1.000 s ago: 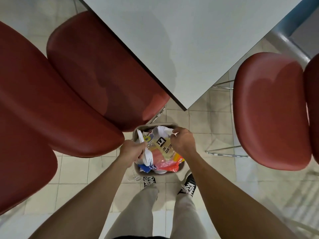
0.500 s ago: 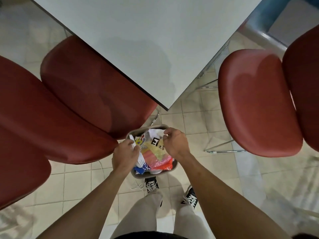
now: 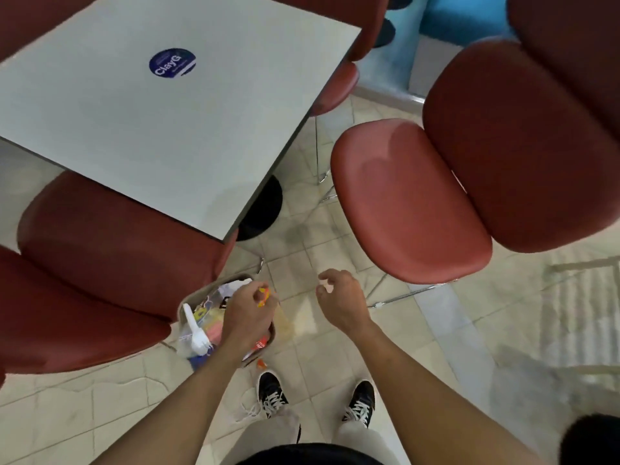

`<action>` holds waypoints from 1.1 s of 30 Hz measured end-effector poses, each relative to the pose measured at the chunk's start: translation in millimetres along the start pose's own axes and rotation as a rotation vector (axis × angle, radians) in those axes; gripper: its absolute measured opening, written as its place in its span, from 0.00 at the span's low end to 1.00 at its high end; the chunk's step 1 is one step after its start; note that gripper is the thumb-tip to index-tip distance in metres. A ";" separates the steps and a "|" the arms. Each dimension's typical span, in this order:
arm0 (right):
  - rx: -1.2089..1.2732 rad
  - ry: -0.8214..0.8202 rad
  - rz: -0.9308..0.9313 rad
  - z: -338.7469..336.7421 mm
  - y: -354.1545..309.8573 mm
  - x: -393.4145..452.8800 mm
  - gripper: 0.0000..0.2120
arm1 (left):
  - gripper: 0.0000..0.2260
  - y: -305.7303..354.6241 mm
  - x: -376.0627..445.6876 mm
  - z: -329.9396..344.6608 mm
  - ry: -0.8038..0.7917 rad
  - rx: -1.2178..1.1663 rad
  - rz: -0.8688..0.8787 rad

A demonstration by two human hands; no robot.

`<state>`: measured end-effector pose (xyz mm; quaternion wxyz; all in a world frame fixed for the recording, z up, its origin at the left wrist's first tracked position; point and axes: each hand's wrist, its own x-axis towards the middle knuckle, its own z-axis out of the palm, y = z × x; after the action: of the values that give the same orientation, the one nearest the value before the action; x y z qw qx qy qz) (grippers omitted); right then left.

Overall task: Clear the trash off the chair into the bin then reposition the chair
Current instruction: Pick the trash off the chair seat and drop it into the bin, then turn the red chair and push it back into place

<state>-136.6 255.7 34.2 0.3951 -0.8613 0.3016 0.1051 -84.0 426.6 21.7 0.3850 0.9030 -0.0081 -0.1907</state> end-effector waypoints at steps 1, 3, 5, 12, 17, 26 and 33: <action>0.005 0.012 -0.003 -14.4 8.9 -3.2 0.15 | 0.09 10.9 -3.7 8.0 -0.014 0.002 0.002; 0.013 0.022 -0.001 -35.3 20.9 -7.3 0.16 | 0.12 27.0 -9.2 21.1 -0.030 0.003 0.013; 0.023 0.030 -0.004 -57.4 35.3 -11.7 0.17 | 0.13 48.2 -18.7 37.4 -0.035 -0.004 0.038; 0.029 0.047 -0.051 -119.7 78.9 -18.7 0.19 | 0.15 105.1 -38.5 88.3 -0.021 0.048 0.160; 0.067 0.080 -0.026 -152.8 105.3 -18.5 0.19 | 0.15 134.6 -41.7 111.9 -0.065 0.138 0.161; 0.084 0.153 -0.032 -215.8 125.2 17.0 0.19 | 0.15 209.3 -14.0 138.6 -0.083 0.151 0.319; 0.033 0.123 -0.101 -269.6 143.3 62.8 0.19 | 0.17 266.5 7.2 170.5 -0.050 0.145 0.349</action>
<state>-188.3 -44.7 98.9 0.3945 -0.8737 0.2833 0.0270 -101.8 119.9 97.8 0.3456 0.9084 -0.1877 -0.1422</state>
